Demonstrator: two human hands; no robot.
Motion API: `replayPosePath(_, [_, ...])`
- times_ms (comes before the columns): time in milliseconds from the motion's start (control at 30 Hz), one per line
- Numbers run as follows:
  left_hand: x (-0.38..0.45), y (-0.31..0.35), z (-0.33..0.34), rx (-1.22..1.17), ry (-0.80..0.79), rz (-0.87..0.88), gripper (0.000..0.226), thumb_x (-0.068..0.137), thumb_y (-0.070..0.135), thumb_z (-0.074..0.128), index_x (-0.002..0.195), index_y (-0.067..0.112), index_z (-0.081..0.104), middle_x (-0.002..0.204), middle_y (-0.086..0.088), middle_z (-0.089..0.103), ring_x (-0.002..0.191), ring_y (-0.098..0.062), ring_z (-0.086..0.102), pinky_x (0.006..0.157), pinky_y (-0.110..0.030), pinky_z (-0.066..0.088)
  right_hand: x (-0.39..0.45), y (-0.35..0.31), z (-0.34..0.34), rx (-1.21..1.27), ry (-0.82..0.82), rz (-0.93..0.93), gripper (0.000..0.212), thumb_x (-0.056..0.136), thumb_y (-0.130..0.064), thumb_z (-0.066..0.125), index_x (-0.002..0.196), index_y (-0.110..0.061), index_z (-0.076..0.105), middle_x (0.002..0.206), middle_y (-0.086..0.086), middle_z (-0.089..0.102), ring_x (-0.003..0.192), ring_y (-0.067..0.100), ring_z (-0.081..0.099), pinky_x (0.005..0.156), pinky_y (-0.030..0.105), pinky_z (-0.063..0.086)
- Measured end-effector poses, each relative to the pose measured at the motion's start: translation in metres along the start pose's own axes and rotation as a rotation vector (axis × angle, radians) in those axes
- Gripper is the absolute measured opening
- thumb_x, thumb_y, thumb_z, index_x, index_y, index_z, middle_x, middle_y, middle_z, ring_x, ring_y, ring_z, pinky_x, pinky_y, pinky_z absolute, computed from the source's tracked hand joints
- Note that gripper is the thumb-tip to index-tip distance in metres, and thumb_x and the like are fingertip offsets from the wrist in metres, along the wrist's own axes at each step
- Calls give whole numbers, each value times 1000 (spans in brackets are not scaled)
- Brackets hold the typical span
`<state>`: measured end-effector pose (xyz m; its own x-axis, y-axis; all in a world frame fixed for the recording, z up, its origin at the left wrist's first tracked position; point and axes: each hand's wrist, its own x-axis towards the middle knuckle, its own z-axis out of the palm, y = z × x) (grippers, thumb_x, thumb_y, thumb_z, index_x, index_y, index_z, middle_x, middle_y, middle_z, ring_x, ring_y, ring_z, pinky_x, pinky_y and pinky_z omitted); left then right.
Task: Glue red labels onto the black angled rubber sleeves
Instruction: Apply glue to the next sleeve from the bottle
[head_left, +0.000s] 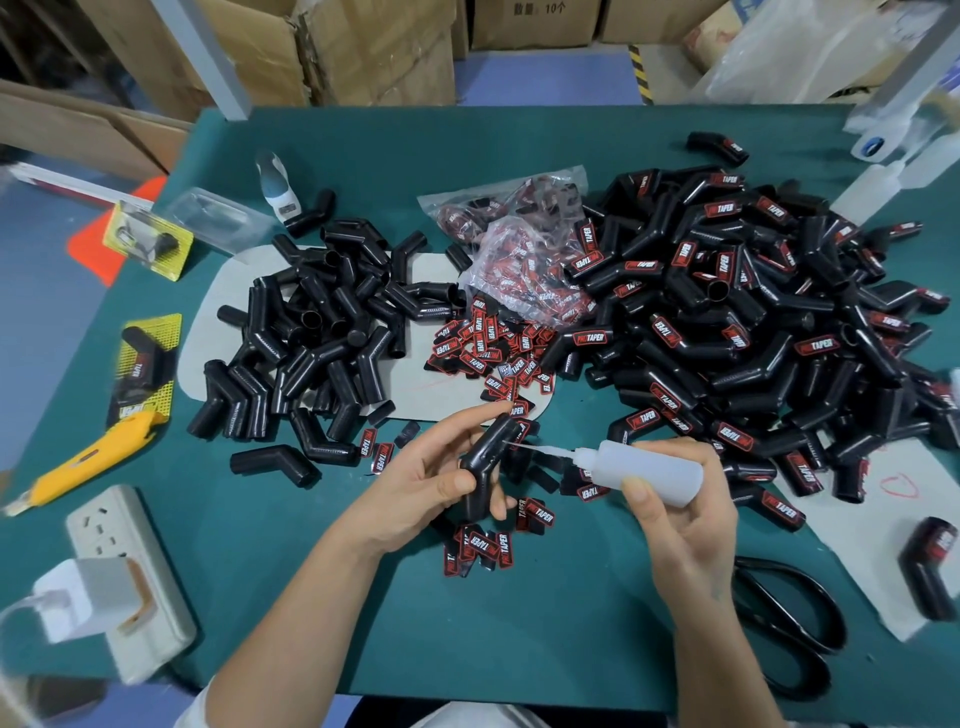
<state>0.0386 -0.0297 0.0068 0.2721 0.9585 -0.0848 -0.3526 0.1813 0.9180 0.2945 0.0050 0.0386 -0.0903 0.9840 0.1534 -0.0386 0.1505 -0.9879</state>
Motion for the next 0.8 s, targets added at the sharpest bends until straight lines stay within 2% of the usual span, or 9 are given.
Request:
replayPosePath(200, [-1, -3, -4, 1, 0, -26, 75, 97, 37, 74, 161, 20, 39, 102, -5, 63, 87, -30, 74, 95, -61, 53, -2, 0, 2, 3, -49, 8, 27, 85, -32, 71, 107, -46, 66, 102, -15, 69, 87, 2, 67, 72, 14, 53])
replayPosePath(367, [0, -4, -4, -11, 2, -26, 75, 96, 37, 75, 160, 20, 40, 101, -6, 61, 86, -31, 74, 95, -61, 54, 0, -1, 1, 11, -1, -3, 28, 86, -30, 69, 107, -48, 65, 102, -19, 69, 88, -2, 67, 74, 10, 52])
replayPosePath(433, [0, -4, -4, -17, 1, -31, 75, 96, 37, 75, 160, 20, 41, 101, -5, 62, 86, -31, 74, 95, -62, 53, -1, -1, 2, 10, -28, -2, 27, 86, -28, 68, 109, -42, 64, 102, -19, 69, 89, -3, 66, 74, 10, 52])
replayPosePath(533, [-1, -4, -4, -27, 11, -34, 74, 95, 38, 76, 159, 21, 42, 101, -6, 62, 86, -31, 74, 95, -59, 54, -2, 3, 2, 13, -32, 18, 25, 86, -28, 69, 110, -24, 61, 102, -18, 69, 88, -2, 67, 73, 11, 53])
replayPosePath(667, [0, -3, -4, -36, 8, -30, 73, 96, 37, 75, 159, 21, 42, 101, -7, 61, 86, -31, 74, 96, -59, 54, 0, 0, 1, 6, 5, 6, 26, 86, -31, 69, 107, -45, 65, 102, -18, 69, 86, -1, 67, 73, 11, 52])
replayPosePath(800, [-1, -3, -4, -47, 2, -32, 73, 96, 37, 75, 159, 21, 42, 101, -5, 62, 86, -31, 73, 95, -59, 53, 0, -1, 2, -8, -32, -15, 30, 86, -29, 70, 108, -48, 65, 103, -20, 69, 89, -2, 67, 74, 11, 52])
